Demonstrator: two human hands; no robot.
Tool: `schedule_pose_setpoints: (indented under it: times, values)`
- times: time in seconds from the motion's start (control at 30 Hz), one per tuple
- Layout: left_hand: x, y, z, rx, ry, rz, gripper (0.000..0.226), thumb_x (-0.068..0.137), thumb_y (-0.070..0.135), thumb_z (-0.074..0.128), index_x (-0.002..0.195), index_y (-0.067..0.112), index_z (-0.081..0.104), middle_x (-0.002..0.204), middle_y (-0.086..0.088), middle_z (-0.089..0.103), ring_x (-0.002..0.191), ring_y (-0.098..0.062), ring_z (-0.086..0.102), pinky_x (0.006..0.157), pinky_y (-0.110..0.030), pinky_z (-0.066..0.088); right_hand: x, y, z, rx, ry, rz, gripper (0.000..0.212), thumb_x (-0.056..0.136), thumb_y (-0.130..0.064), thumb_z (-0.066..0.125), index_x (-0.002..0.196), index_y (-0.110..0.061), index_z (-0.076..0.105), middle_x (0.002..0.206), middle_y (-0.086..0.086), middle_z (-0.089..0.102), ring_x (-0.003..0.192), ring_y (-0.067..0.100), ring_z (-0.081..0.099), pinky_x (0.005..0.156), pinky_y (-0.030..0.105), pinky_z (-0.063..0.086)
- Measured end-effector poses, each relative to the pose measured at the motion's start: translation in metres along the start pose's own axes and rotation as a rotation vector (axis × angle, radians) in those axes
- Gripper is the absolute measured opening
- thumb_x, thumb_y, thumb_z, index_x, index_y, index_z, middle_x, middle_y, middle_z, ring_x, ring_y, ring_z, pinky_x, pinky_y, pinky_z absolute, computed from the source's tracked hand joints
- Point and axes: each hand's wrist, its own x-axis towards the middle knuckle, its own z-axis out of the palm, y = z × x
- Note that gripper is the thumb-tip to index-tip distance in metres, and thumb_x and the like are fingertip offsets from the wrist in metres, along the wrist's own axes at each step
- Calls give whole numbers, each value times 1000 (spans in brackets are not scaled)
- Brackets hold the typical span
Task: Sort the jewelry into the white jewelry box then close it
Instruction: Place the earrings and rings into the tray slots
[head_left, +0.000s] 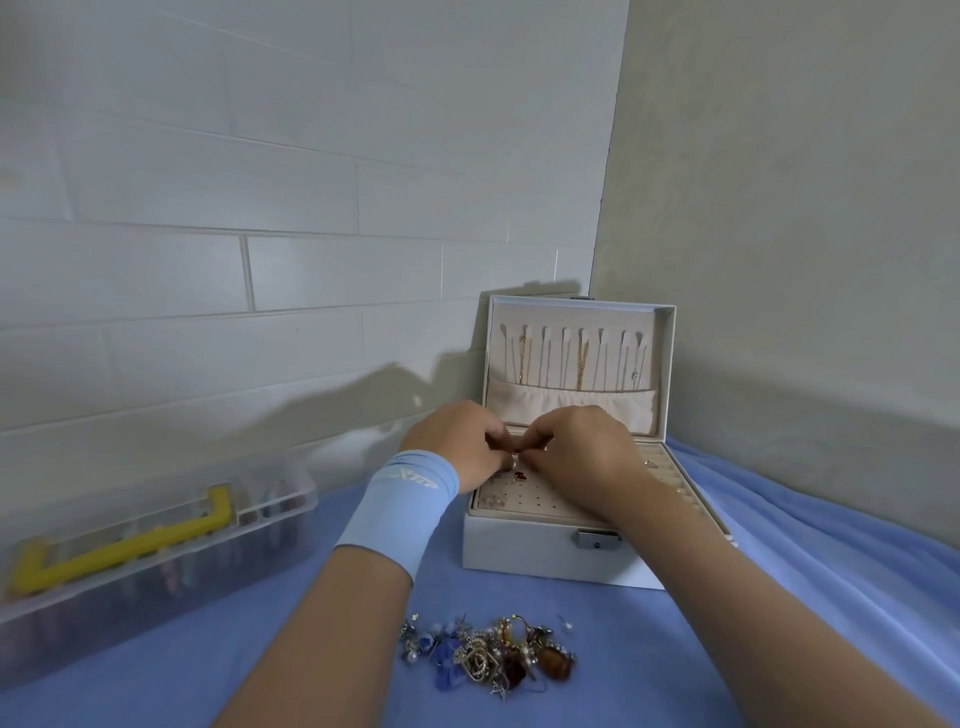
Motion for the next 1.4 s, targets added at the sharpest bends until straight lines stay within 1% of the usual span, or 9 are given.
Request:
schedule_pose_setpoints:
  times: [0.33, 0.43, 0.53, 0.6, 0.73, 1.0, 1.13, 1.27, 1.4]
  values:
    - [1, -3, 1, 4, 4, -28, 13, 85, 35, 72, 97, 36, 77, 104, 11, 72, 96, -16, 64, 82, -28, 50, 3, -10, 0, -274, -35, -128, 21, 96, -31, 57, 104, -33, 76, 103, -8, 70, 93, 17, 63, 68, 29, 39]
    - [1, -3, 1, 7, -7, -20, 14, 87, 33, 70, 100, 35, 77, 108, 9, 70, 98, -17, 64, 86, -30, 51, 4, -9, -4, -206, -139, -77, 21, 95, -35, 57, 99, -34, 77, 94, -9, 71, 86, 16, 62, 63, 29, 41]
    - [0, -3, 1, 9, -11, -14, 16, 89, 32, 68, 101, 34, 77, 111, 8, 69, 101, -17, 63, 89, -31, 50, 6, -7, -10, -30, -190, 13, 24, 95, -32, 54, 88, -28, 77, 85, -8, 72, 79, 15, 64, 67, 32, 53]
    - [0, -2, 2, 6, -11, -10, 16, 89, 34, 68, 102, 33, 77, 110, 8, 70, 99, -17, 63, 87, -30, 51, 6, -5, -13, 55, -171, 40, 26, 94, -24, 52, 91, -31, 77, 92, -13, 71, 84, 10, 64, 75, 34, 57]
    - [0, -3, 2, -9, -13, -8, 17, 88, 38, 70, 102, 32, 77, 107, 7, 71, 97, -16, 63, 84, -28, 50, 4, -5, -15, 24, -218, 33, 32, 92, -19, 50, 100, -36, 77, 100, -18, 63, 93, 6, 58, 77, 27, 49]
    - [-9, 5, -8, -26, 69, 37, 7, 92, 37, 64, 94, 36, 71, 110, 13, 60, 101, -13, 58, 83, -29, 45, -10, -8, -37, 178, -139, -14, 25, 94, -20, 55, 89, -37, 73, 94, -16, 70, 90, 13, 68, 84, 36, 58]
    - [-24, 12, -20, -60, 81, 78, 4, 90, 33, 64, 91, 35, 68, 100, 16, 61, 92, -9, 59, 81, -29, 49, -27, -15, -53, 194, -309, -82, 20, 92, -19, 63, 89, -30, 78, 83, -13, 72, 81, 13, 68, 75, 28, 57]
    - [-45, 16, -28, -57, -55, 88, 2, 88, 34, 66, 86, 33, 66, 91, 16, 66, 81, -6, 59, 74, -26, 48, -53, -21, -61, 99, -623, -134, 16, 88, -15, 70, 95, -27, 78, 70, -13, 71, 55, 4, 64, 66, 23, 56]
    - [-69, 22, -23, 12, -275, 123, 7, 85, 34, 69, 79, 35, 66, 81, 20, 63, 76, 3, 57, 71, -21, 44, -72, -22, -50, -95, -787, -133, 27, 84, -10, 71, 104, -28, 76, 79, 3, 77, 62, 18, 70, 54, 23, 53]
